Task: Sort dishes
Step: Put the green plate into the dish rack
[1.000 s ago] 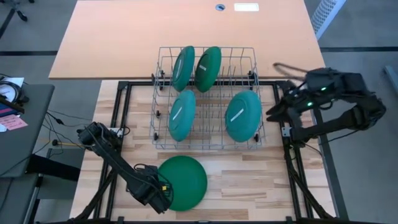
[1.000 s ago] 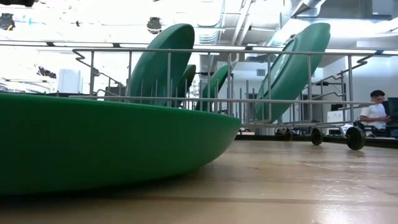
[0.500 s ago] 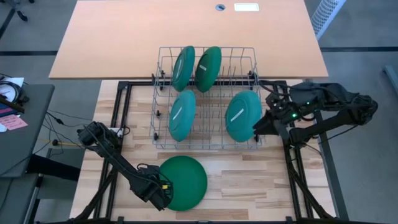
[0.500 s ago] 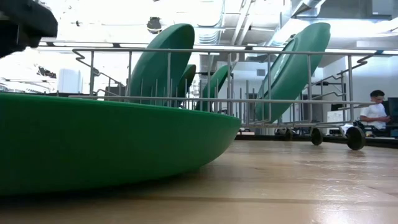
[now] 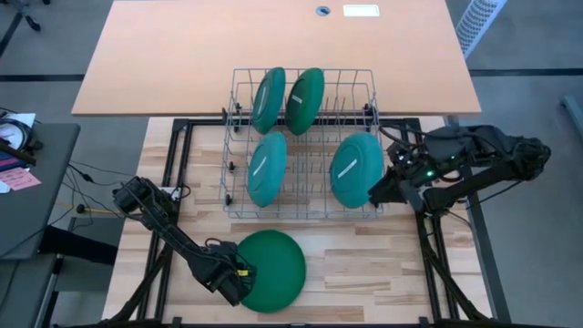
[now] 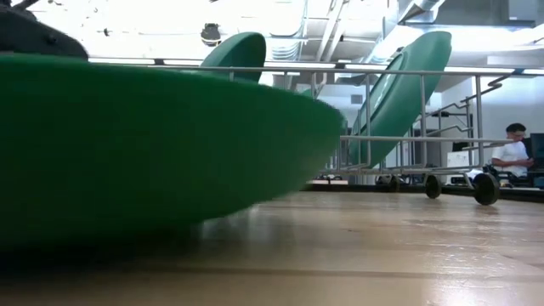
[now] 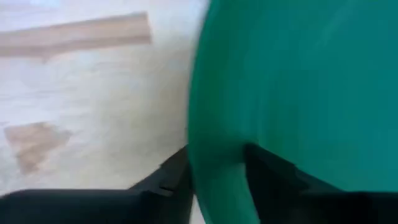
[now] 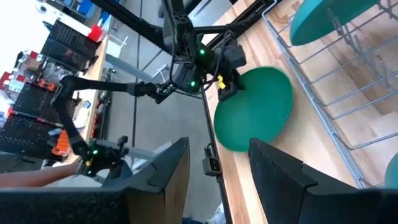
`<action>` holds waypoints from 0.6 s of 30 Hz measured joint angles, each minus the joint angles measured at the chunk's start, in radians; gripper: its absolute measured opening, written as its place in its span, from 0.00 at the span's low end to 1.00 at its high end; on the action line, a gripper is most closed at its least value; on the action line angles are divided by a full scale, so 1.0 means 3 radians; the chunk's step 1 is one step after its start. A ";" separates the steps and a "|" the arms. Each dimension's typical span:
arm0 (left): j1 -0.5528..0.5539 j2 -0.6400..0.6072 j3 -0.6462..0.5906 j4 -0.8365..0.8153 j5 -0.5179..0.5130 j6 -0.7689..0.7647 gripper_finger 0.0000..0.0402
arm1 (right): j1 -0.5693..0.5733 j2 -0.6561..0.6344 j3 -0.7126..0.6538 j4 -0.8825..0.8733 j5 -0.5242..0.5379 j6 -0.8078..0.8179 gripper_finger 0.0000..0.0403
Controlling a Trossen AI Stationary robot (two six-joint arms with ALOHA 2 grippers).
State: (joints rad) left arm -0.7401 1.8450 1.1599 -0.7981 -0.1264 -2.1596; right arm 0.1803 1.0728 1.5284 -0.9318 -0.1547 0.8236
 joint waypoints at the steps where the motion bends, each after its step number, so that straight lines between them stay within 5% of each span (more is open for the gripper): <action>1: 0.0001 -0.0002 0.0002 0.0004 -0.0040 0.0001 0.26 | 0.0015 0.0005 0.0000 0.0000 0.0032 0.0013 0.42; 6: -0.0016 -0.0092 0.0147 0.0045 -0.0346 0.0194 0.03 | 0.0093 0.0010 0.0000 0.0001 0.0126 0.0059 0.42; 18: -0.0042 -0.0322 0.1054 -0.1135 -0.0881 0.0569 0.01 | 0.0187 0.0009 0.0000 0.0005 0.0350 0.0054 0.42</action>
State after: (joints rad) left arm -0.7528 1.7485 1.4760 -1.1386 -0.3906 -1.9889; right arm 0.2363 1.0756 1.5284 -0.9302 -0.0498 0.8399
